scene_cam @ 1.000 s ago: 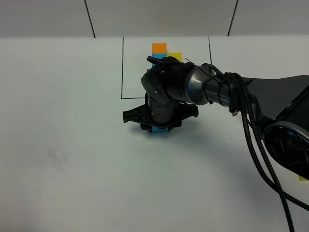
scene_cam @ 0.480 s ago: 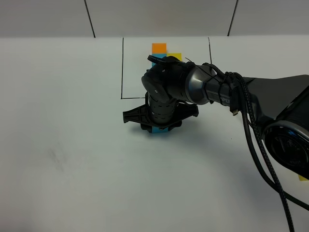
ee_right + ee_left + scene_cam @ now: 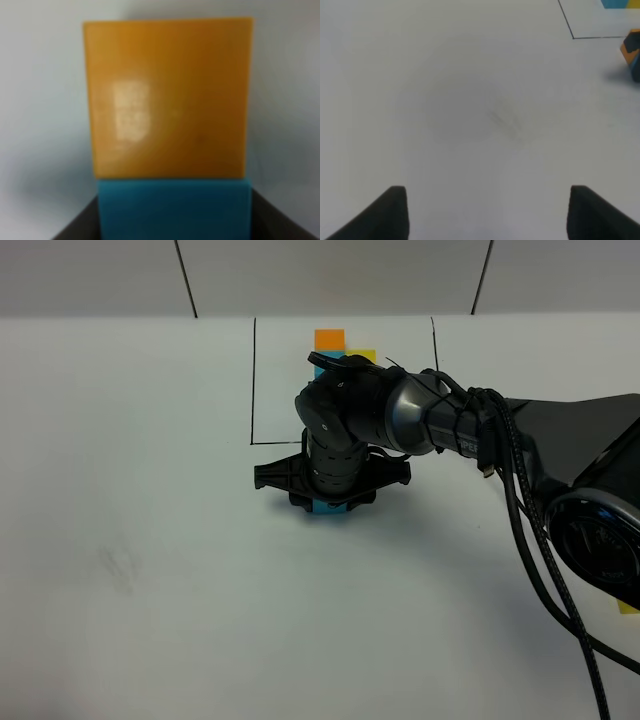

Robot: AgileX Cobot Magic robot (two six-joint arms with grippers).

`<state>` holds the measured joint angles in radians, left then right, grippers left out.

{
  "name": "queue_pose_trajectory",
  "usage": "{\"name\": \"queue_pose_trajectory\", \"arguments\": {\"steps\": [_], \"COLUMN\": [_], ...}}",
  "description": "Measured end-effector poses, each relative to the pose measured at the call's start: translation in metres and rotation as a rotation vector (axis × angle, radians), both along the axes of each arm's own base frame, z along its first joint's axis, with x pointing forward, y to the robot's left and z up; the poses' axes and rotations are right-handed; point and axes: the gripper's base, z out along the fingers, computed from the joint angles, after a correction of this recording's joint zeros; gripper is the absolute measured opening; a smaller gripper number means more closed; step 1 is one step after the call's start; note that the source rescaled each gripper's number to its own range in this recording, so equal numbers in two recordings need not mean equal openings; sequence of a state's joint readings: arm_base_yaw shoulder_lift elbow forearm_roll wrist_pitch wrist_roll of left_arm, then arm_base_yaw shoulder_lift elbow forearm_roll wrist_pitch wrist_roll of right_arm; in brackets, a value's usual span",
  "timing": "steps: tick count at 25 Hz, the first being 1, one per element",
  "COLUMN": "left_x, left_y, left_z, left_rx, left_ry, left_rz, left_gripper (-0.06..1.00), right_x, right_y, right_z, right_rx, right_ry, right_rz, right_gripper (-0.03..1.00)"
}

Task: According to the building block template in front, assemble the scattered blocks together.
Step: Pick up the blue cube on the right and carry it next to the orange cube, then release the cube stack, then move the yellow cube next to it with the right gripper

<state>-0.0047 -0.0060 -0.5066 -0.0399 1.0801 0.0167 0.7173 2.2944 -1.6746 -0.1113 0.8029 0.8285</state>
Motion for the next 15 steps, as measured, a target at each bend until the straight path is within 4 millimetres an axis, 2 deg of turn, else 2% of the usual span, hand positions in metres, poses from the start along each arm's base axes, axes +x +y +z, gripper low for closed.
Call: {"name": "queue_pose_trajectory", "arguments": {"steps": [10,13,15], "left_x": [0.000,0.000,0.000], "left_y": [0.000,0.000,0.000], "left_z": [0.000,0.000,0.000], "left_rx": [0.000,0.000,0.000], "left_ry": [0.000,0.000,0.000], "left_rz": [0.000,0.000,0.000], "left_gripper": [0.46,0.46,0.46], "right_x": [0.003,0.005,0.005], "right_y": [0.005,0.004,0.002], "right_z": [0.007,0.010,0.012], "right_rx": [0.031,0.006,-0.018], "right_ry": [-0.007,-0.011,-0.019], "right_rz": [-0.016,-0.005,0.007], "right_gripper": [0.64,0.77,0.83]}}
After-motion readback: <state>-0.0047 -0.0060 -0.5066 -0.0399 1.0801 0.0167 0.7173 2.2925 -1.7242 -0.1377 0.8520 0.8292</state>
